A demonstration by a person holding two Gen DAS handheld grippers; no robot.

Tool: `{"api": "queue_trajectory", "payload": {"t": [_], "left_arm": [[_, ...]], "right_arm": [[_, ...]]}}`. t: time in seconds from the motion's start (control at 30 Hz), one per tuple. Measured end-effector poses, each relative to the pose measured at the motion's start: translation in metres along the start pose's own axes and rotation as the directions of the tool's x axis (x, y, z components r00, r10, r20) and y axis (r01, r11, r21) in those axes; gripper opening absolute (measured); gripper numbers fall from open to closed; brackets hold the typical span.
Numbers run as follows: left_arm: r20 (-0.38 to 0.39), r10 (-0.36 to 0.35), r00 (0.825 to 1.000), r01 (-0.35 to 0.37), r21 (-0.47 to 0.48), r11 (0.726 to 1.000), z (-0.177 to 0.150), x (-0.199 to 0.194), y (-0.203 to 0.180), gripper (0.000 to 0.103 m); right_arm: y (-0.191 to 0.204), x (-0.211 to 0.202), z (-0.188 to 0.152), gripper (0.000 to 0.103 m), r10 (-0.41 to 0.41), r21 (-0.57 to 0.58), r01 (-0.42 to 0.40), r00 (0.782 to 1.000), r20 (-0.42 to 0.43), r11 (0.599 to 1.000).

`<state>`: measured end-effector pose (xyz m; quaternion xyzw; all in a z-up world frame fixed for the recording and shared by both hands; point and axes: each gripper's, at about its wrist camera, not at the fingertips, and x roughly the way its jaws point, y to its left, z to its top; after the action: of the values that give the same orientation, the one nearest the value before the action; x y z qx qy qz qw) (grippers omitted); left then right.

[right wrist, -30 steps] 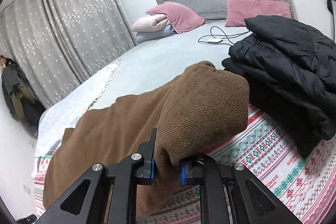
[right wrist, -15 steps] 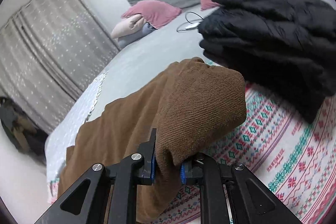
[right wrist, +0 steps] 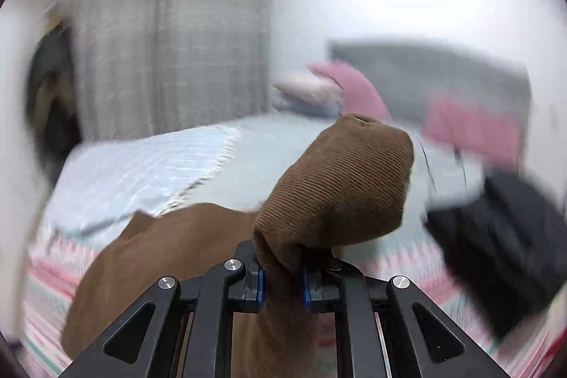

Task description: Fold large clothes

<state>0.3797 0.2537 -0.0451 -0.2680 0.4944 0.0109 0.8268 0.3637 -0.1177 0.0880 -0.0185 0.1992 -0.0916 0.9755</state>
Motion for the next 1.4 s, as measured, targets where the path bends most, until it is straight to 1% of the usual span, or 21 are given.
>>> {"api": "queue_trajectory", "payload": {"t": [0.1, 0.17, 0.23, 0.33, 0.37, 0.43, 0.53, 0.6, 0.67, 0.73, 0.77, 0.83, 0.87, 0.9, 0.93, 0.97, 1.03, 1.1, 1.2, 1.33, 1.4], "left_arm": [[-0.007, -0.032, 0.999, 0.032, -0.052, 0.998, 0.006, -0.001, 0.012, 0.079], [-0.013, -0.062, 0.998, 0.061, -0.106, 0.992, 0.01, -0.001, 0.024, 0.079], [-0.012, -0.093, 0.996, 0.09, -0.163, 0.983, 0.013, -0.002, 0.035, 0.079], [-0.01, -0.111, 0.994, 0.106, -0.208, 0.972, 0.014, -0.003, 0.045, 0.079], [-0.009, -0.106, 0.994, 0.102, -0.208, 0.973, 0.014, -0.004, 0.047, 0.079], [-0.007, -0.097, 0.995, 0.094, -0.195, 0.976, 0.014, -0.006, 0.047, 0.079], [0.008, -0.116, 0.993, 0.115, -0.191, 0.975, 0.016, -0.01, 0.045, 0.079], [0.019, -0.134, 0.991, 0.135, -0.201, 0.97, 0.018, -0.011, 0.046, 0.079], [0.02, -0.157, 0.987, 0.158, -0.203, 0.966, 0.018, -0.009, 0.043, 0.079], [0.01, -0.174, 0.985, 0.173, -0.192, 0.966, 0.019, -0.004, 0.036, 0.079], [0.005, -0.18, 0.984, 0.177, -0.185, 0.967, 0.019, -0.002, 0.033, 0.079], [-0.003, -0.181, 0.983, 0.178, -0.166, 0.97, 0.017, 0.002, 0.025, 0.079], [-0.003, -0.18, 0.984, 0.177, -0.155, 0.972, 0.017, 0.003, 0.022, 0.079], [-0.001, -0.181, 0.984, 0.179, -0.144, 0.973, 0.017, 0.003, 0.018, 0.079], [0.001, -0.185, 0.983, 0.183, -0.136, 0.974, 0.017, 0.004, 0.015, 0.079], [0.002, -0.197, 0.98, 0.196, -0.129, 0.972, 0.018, 0.005, 0.01, 0.079], [-0.001, -0.23, 0.973, 0.228, -0.123, 0.966, 0.018, 0.008, 0.002, 0.079], [-0.005, -0.265, 0.964, 0.263, -0.106, 0.959, 0.018, 0.012, -0.01, 0.079], [-0.027, -0.293, 0.956, 0.29, -0.071, 0.954, 0.016, 0.019, -0.03, 0.079], [-0.035, -0.322, 0.946, 0.321, -0.043, 0.946, 0.019, 0.027, -0.049, 0.08], [-0.024, -0.334, 0.942, 0.332, -0.046, 0.942, 0.021, 0.029, -0.054, 0.08]], "right_arm": [[0.093, -0.015, -0.01, 0.014, 0.042, -0.299, -0.011, 0.994, 0.097, 0.954], [0.153, -0.02, -0.033, 0.014, 0.094, -0.495, -0.025, 0.989, 0.116, 0.869], [0.212, -0.019, -0.076, 0.014, 0.143, -0.696, -0.038, 0.985, 0.093, 0.717], [0.257, -0.007, -0.134, 0.014, 0.181, -0.795, -0.15, 0.982, -0.051, 0.587], [0.263, 0.0, -0.151, 0.014, 0.176, -0.796, -0.186, 0.979, -0.102, 0.576], [0.266, 0.006, -0.167, 0.015, 0.159, -0.791, -0.172, 0.983, -0.095, 0.587], [0.26, 0.01, -0.153, 0.018, 0.168, -0.736, -0.212, 0.977, -0.134, 0.643], [0.259, 0.01, -0.142, 0.021, 0.177, -0.726, -0.246, 0.969, -0.172, 0.642], [0.254, 0.002, -0.133, 0.032, 0.204, -0.722, -0.287, 0.958, -0.203, 0.629], [0.251, -0.013, -0.128, 0.056, 0.24, -0.718, -0.298, 0.953, -0.186, 0.629], [0.246, -0.017, -0.129, 0.061, 0.232, -0.733, -0.27, 0.96, -0.156, 0.624], [0.24, -0.014, -0.147, 0.068, 0.142, -0.819, -0.119, 0.989, -0.046, 0.561], [0.236, -0.005, -0.16, 0.068, 0.082, -0.872, -0.038, 0.997, 0.003, 0.487], [0.231, 0.002, -0.167, 0.065, 0.052, -0.895, -0.003, 0.998, 0.023, 0.447], [0.223, 0.01, -0.174, 0.053, 0.027, -0.91, 0.022, 0.999, 0.037, 0.413], [0.211, 0.018, -0.173, 0.037, 0.013, -0.907, 0.034, 0.999, 0.043, 0.419], [0.198, 0.02, -0.162, 0.022, -0.005, -0.884, 0.03, 1.0, 0.031, 0.467], [0.191, 0.018, -0.154, 0.018, -0.063, -0.87, 0.099, 0.995, 0.078, 0.483], [0.176, 0.023, -0.152, 0.017, -0.12, -0.847, 0.111, 0.991, 0.056, 0.52], [0.18, 0.025, -0.17, 0.018, -0.094, -0.876, 0.068, 0.995, 0.027, 0.477], [0.179, 0.024, -0.167, 0.018, -0.077, -0.859, 0.038, 0.997, -0.001, 0.51]]}}
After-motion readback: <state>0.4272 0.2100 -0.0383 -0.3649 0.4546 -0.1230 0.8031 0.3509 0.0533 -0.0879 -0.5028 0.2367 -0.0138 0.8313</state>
